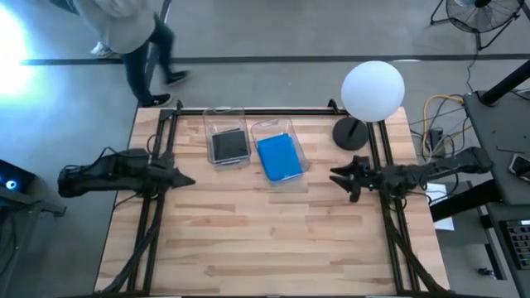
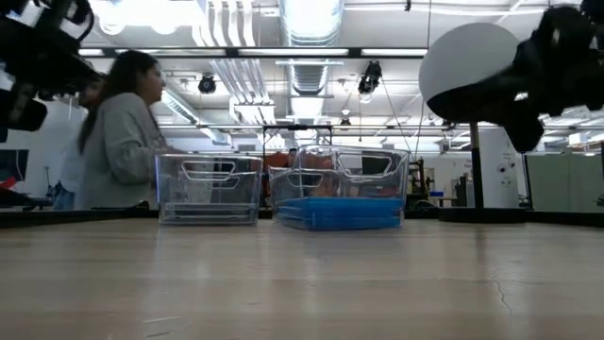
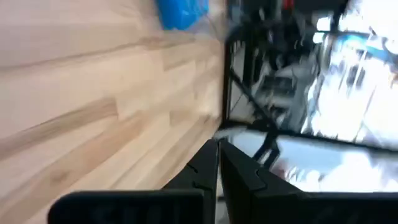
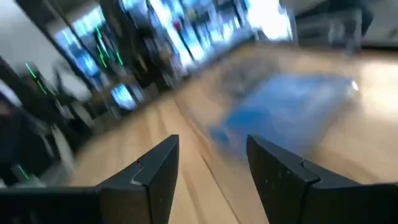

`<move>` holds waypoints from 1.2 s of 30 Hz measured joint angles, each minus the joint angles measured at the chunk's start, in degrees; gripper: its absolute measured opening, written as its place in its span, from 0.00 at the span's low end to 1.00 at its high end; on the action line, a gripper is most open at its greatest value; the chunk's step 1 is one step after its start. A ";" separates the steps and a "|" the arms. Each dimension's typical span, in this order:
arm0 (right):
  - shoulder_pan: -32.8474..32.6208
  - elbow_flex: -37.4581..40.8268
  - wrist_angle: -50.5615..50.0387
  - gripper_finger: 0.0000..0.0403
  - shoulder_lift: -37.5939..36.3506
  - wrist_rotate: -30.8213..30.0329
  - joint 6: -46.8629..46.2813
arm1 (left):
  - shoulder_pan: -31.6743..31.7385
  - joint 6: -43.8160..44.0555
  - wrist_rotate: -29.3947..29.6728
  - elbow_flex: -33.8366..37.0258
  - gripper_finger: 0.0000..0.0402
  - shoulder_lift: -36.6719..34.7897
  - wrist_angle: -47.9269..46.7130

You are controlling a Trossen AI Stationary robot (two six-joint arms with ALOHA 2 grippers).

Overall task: Pick & place jewel cases by type
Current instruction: Return to Home Position

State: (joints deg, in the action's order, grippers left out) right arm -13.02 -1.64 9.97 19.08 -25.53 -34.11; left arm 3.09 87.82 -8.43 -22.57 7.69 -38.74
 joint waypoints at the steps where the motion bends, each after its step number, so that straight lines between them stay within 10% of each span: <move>1: -0.12 0.14 -2.55 0.45 -0.05 0.21 0.09 | -0.61 2.51 0.75 1.48 0.00 -0.13 1.52; 13: 7.18 1.10 -5.99 0.45 -19.03 3.32 1.11 | 1.05 3.65 7.63 13.06 0.00 -7.60 -0.63; 23: 18.37 1.15 -2.56 0.45 -19.09 2.76 1.10 | 0.17 3.66 9.53 13.22 0.00 -7.64 -4.81; 36: 15.13 1.04 -2.52 0.45 -17.20 1.87 1.10 | -2.75 3.66 9.49 13.28 0.00 -7.61 -4.65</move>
State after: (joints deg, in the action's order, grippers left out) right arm 2.11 -0.59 7.45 1.88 -23.66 -33.01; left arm 0.34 91.48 1.06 -9.29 0.08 -43.39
